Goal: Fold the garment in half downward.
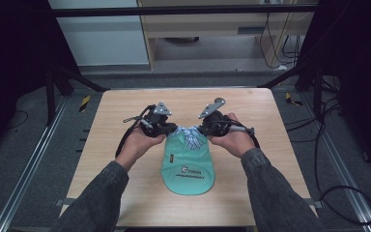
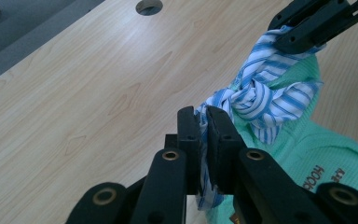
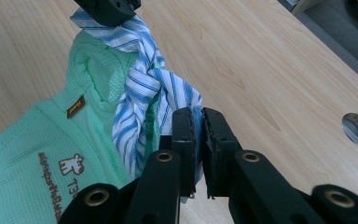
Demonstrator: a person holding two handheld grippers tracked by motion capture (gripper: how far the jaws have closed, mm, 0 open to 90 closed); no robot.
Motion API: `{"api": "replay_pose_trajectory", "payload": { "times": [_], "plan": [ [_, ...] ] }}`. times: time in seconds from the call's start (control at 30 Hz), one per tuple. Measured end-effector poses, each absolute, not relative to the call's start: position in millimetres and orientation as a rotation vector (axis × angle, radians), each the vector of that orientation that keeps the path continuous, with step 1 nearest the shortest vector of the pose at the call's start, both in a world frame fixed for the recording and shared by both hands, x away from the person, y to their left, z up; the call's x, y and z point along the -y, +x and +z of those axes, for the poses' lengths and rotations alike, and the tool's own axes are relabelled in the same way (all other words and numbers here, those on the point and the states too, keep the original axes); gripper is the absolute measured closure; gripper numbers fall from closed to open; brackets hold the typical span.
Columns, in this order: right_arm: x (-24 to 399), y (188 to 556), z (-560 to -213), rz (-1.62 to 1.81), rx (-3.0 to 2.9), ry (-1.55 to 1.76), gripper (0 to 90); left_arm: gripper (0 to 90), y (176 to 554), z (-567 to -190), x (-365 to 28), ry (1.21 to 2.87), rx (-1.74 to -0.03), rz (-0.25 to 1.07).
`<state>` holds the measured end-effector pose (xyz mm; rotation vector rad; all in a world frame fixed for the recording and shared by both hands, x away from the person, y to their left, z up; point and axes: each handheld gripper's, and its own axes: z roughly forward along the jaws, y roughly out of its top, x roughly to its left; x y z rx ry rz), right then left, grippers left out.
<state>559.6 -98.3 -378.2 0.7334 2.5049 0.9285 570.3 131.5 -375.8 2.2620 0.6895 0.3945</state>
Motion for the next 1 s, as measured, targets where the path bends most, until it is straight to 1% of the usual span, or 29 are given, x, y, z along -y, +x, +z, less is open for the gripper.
{"api": "replay_pose_trajectory", "payload": {
  "times": [0.37,0.73,0.8,1.0],
  "plan": [
    [103.7,572.6,-375.9,0.925,-2.495,0.745,84.2,85.0,583.3,-373.1,-124.1,2.270,-0.673,0.417],
    [101.7,581.7,-372.3,0.916,-2.467,0.741,84.2,85.0,592.4,-369.9,-126.0,2.257,-0.670,0.428],
    [101.4,580.3,-375.2,0.901,-2.471,0.733,84.2,85.0,591.1,-372.3,-125.1,2.261,-0.672,0.423],
    [100.6,566.7,-379.8,0.902,-2.455,0.721,84.2,84.9,573.1,-374.4,-124.1,2.264,-0.654,0.477]
  ]
}}
